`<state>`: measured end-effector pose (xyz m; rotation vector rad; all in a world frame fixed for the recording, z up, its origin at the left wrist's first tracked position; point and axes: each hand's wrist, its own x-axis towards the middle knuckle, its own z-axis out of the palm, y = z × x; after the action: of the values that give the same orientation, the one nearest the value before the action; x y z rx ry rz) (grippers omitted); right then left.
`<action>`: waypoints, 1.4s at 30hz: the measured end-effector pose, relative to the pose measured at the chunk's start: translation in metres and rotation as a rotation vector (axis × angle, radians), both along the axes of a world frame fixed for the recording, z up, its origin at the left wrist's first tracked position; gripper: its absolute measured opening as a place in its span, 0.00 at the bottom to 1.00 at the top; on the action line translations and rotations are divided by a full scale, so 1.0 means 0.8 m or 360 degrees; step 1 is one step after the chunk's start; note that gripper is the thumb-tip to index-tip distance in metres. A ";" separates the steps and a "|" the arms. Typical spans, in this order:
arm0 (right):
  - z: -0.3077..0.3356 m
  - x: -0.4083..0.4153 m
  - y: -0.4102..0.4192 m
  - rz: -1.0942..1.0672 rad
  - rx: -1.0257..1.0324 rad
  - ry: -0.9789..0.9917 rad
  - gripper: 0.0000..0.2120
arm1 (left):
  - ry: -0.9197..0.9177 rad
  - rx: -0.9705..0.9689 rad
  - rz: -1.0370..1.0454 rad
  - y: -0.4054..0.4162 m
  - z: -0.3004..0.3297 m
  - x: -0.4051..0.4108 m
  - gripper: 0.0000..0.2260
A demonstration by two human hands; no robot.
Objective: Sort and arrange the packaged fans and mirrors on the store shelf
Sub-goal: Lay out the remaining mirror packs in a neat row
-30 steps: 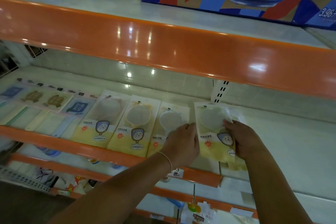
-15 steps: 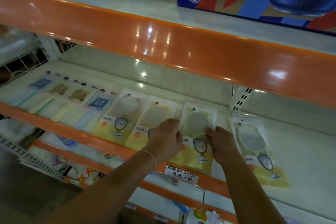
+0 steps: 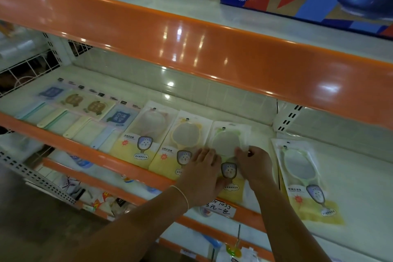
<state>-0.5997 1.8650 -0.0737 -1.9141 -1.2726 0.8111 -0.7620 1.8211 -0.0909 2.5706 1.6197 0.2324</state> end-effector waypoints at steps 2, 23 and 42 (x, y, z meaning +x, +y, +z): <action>-0.004 0.002 0.000 0.0049 -0.0030 -0.0161 0.16 | -0.0022 0.0041 -0.0002 -0.002 -0.001 0.000 0.32; -0.010 0.006 -0.005 0.0219 0.0002 -0.0557 0.09 | 0.0025 0.0013 -0.0020 -0.001 -0.013 0.001 0.32; -0.010 0.006 -0.023 0.0260 0.0116 -0.0399 0.15 | -0.0205 0.0068 0.0099 0.023 0.003 -0.026 0.24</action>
<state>-0.5949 1.8462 -0.0814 -1.9163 -1.6042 0.6081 -0.7832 1.8391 -0.0888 2.4808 1.6669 0.4327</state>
